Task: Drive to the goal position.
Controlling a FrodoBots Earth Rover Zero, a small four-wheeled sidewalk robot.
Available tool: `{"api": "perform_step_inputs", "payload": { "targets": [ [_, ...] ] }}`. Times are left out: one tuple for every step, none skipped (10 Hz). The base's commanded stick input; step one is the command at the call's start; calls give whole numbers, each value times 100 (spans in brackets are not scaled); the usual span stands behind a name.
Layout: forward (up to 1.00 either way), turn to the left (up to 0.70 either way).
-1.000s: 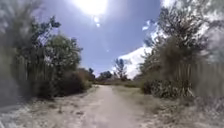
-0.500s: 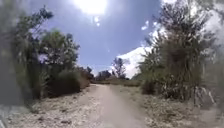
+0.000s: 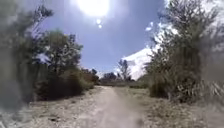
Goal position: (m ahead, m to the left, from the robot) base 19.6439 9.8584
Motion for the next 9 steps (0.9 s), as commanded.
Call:
{"api": "perform_step_inputs", "payload": {
  "targets": [
    [85,32],
    [85,28],
    [85,0],
    [85,0],
    [85,0],
    [85,0],
    [85,0],
    [85,0],
    [85,0]
  ]
}}
